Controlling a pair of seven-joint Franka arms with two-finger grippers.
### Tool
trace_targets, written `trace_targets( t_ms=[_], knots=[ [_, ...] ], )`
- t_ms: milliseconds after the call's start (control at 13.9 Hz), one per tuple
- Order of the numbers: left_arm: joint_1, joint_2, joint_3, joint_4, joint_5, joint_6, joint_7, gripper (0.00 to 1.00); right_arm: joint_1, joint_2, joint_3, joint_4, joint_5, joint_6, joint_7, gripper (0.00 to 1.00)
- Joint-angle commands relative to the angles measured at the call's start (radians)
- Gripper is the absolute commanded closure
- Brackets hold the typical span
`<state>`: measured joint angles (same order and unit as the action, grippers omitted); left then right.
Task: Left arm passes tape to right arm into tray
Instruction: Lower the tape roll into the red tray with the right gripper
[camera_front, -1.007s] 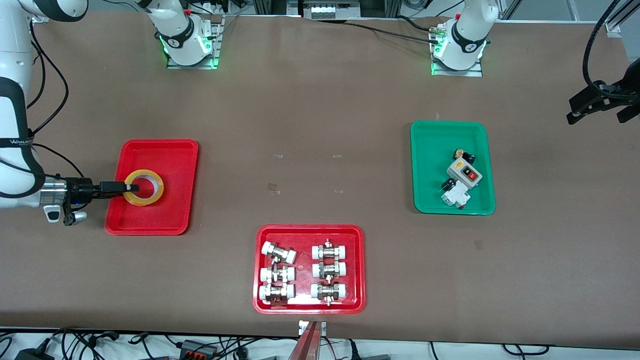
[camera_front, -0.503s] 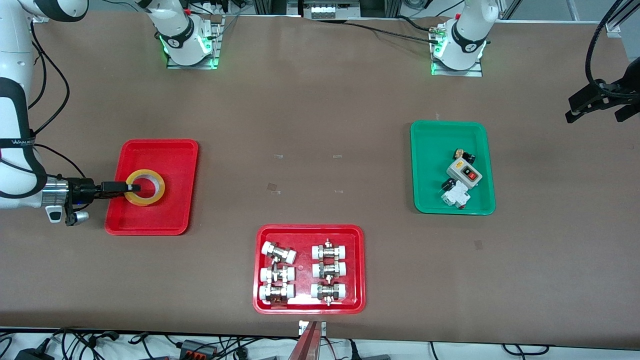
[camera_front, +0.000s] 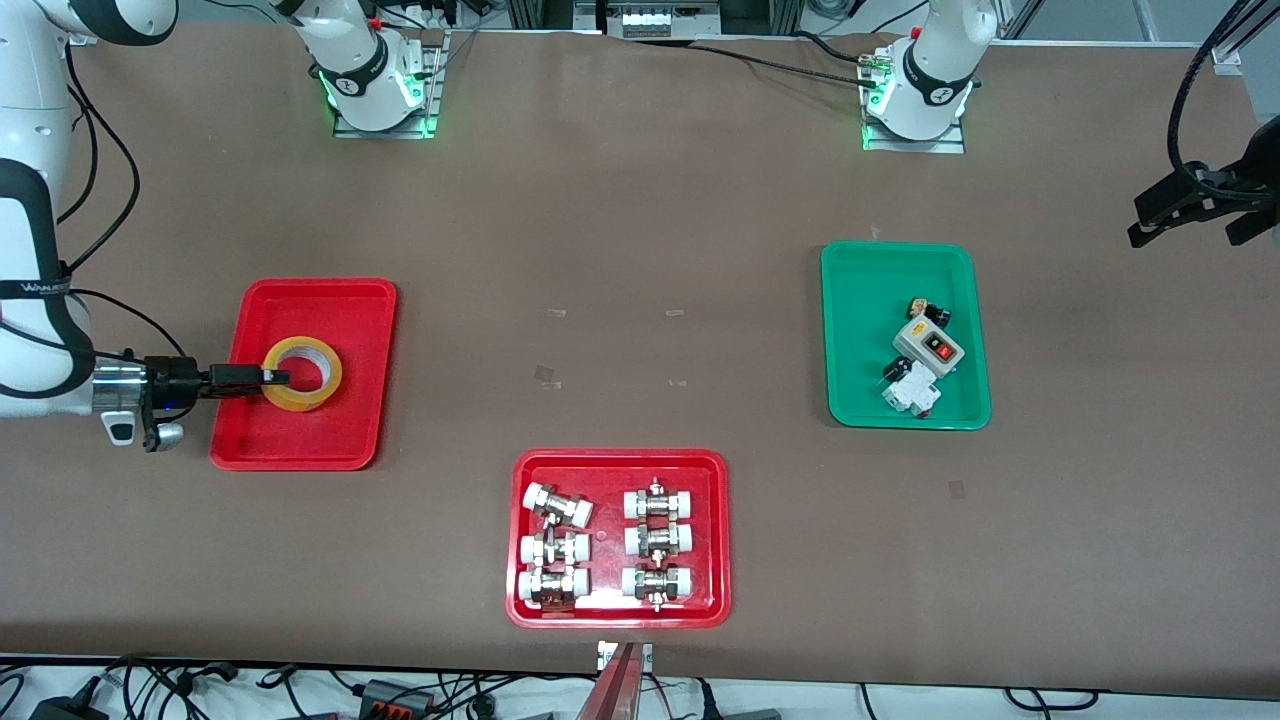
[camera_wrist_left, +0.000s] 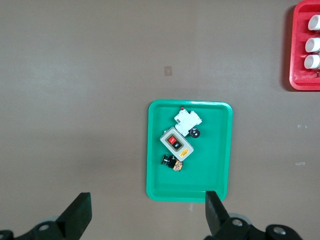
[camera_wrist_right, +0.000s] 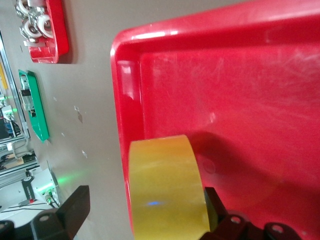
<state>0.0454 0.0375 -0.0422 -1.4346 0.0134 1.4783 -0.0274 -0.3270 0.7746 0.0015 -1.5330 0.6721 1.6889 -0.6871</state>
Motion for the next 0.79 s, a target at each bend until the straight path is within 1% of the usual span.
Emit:
trace_targets(
  t_ms=[0, 144, 288, 575, 719],
  knots=[
    [0.008, -0.010, -0.001, -0.004, -0.018, -0.006, 0.026, 0.00, -0.010, 0.020, 0.009, -0.004, 0.035, -0.017, -0.040, 0.00],
    [0.007, -0.010, -0.001, -0.004, -0.016, -0.004, 0.026, 0.00, -0.006, 0.015, 0.009, 0.002, 0.032, -0.002, -0.069, 0.00],
    [0.008, -0.011, -0.001, -0.004, -0.015, -0.004, 0.026, 0.00, 0.005, 0.011, 0.008, 0.004, 0.009, 0.040, -0.084, 0.00],
    [0.008, -0.027, -0.001, -0.020, -0.015, -0.003, 0.026, 0.00, 0.042, -0.008, 0.008, 0.005, -0.104, 0.112, -0.091, 0.00],
    [0.008, -0.056, -0.001, -0.055, -0.016, -0.001, 0.026, 0.00, 0.062, -0.018, 0.008, 0.005, -0.132, 0.126, -0.091, 0.00]
  ],
)
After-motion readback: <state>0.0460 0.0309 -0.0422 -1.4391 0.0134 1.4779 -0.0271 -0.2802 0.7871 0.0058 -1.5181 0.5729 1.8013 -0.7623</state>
